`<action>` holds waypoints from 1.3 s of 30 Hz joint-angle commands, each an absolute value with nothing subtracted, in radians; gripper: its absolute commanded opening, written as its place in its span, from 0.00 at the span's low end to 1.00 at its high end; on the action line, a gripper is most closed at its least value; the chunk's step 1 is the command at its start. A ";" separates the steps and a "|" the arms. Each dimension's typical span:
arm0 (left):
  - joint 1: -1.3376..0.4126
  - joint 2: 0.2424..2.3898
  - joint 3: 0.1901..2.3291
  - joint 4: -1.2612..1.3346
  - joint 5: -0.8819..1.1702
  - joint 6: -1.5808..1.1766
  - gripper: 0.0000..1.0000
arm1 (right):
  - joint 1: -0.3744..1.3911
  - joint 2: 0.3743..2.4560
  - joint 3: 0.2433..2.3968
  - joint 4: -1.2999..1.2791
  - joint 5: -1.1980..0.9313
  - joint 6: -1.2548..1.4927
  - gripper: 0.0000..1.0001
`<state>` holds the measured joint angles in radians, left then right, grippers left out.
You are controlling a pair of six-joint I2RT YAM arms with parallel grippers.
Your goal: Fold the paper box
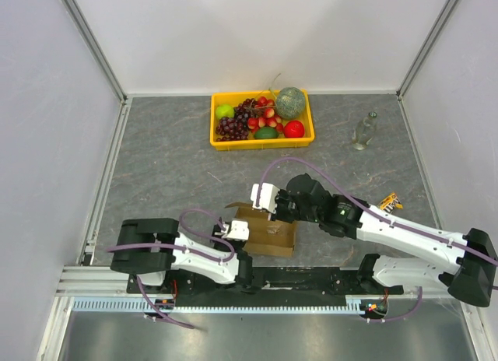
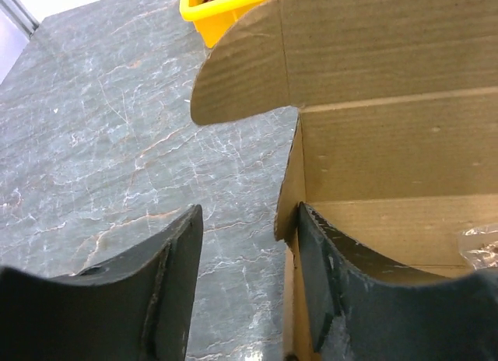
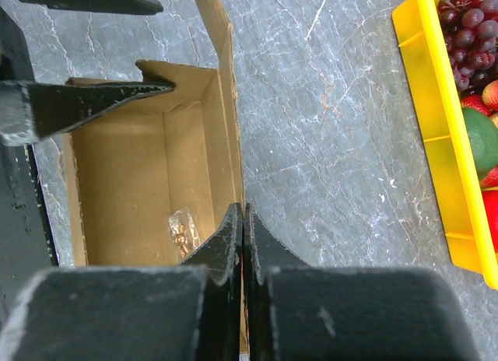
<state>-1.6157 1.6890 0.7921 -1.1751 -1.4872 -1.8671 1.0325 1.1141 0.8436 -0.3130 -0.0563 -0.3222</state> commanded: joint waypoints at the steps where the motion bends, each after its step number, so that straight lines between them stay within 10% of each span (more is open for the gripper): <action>1: -1.658 1.619 0.779 -1.540 -1.575 -2.683 0.59 | 1.029 1.071 0.827 -0.301 -0.028 -0.314 0.00; 26: -1.950 0.804 0.831 -1.537 -1.496 -2.193 0.64 | 1.029 1.080 0.821 -0.285 -0.032 -0.301 0.00; 31: -1.968 0.661 0.931 -1.392 -1.413 -1.693 0.63 | 1.029 1.088 0.825 -0.278 -0.034 -0.296 0.00; 36: -1.965 0.477 0.821 -0.510 -1.264 -0.611 0.63 | 1.029 1.094 0.828 -0.271 -0.044 -0.291 0.00; 39: -1.965 0.408 0.743 -0.240 -1.135 -0.416 0.63 | 1.029 1.095 0.831 -0.271 -0.055 -0.290 0.00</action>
<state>-1.9579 0.4595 0.8192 -0.7891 -1.2972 -1.0389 1.0302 1.0904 0.8253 -0.3012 -0.0471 -0.3046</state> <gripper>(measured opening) 0.626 0.010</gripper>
